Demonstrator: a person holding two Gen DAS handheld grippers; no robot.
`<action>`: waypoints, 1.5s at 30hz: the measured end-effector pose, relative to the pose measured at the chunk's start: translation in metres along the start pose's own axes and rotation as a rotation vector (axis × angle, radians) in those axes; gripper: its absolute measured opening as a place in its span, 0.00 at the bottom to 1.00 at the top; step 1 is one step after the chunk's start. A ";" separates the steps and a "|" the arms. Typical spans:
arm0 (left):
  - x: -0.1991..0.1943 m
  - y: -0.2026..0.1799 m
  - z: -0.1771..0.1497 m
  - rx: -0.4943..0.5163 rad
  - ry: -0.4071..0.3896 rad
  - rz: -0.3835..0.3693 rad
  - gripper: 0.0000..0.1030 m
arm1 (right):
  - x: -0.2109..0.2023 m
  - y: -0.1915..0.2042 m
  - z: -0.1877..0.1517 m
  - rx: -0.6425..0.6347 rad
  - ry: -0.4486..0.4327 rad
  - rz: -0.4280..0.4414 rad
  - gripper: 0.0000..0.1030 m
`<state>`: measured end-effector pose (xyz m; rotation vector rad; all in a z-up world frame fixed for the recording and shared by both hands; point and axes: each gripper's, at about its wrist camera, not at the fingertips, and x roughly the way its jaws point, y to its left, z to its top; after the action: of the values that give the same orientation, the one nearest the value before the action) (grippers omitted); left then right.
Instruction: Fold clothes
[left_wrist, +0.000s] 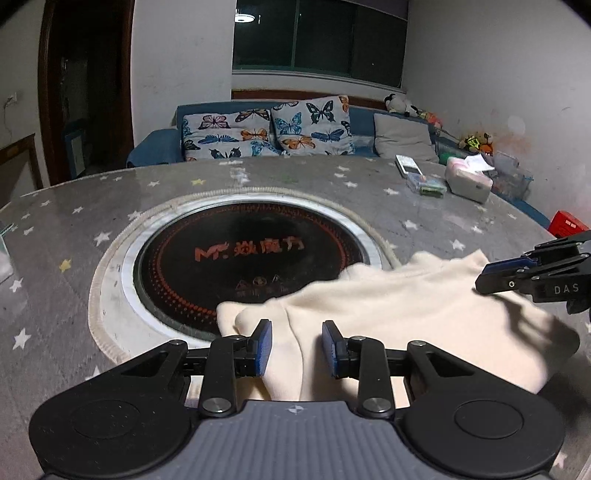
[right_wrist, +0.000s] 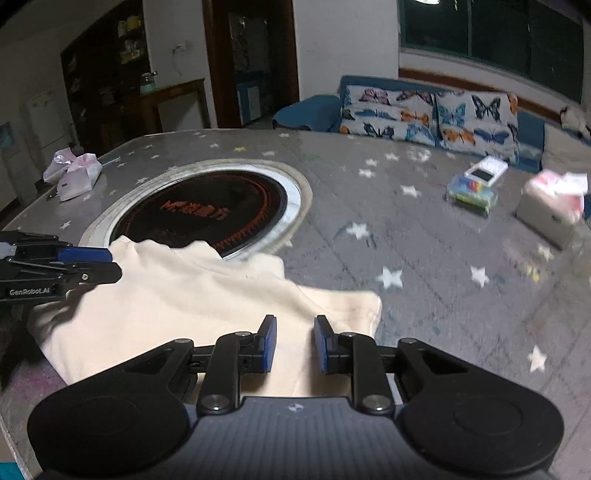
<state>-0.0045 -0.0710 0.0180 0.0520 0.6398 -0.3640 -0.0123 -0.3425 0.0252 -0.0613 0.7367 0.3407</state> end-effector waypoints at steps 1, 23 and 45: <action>0.000 -0.001 0.002 0.001 -0.006 -0.001 0.31 | -0.002 0.002 0.002 -0.005 -0.010 0.007 0.20; 0.007 -0.009 0.009 0.001 0.038 0.054 0.52 | 0.001 0.029 0.008 -0.033 -0.029 0.021 0.55; -0.029 0.001 -0.009 -0.045 0.021 0.120 0.76 | -0.031 0.089 -0.014 -0.135 -0.044 0.112 0.73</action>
<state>-0.0310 -0.0596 0.0280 0.0506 0.6622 -0.2336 -0.0717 -0.2699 0.0407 -0.1396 0.6739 0.4972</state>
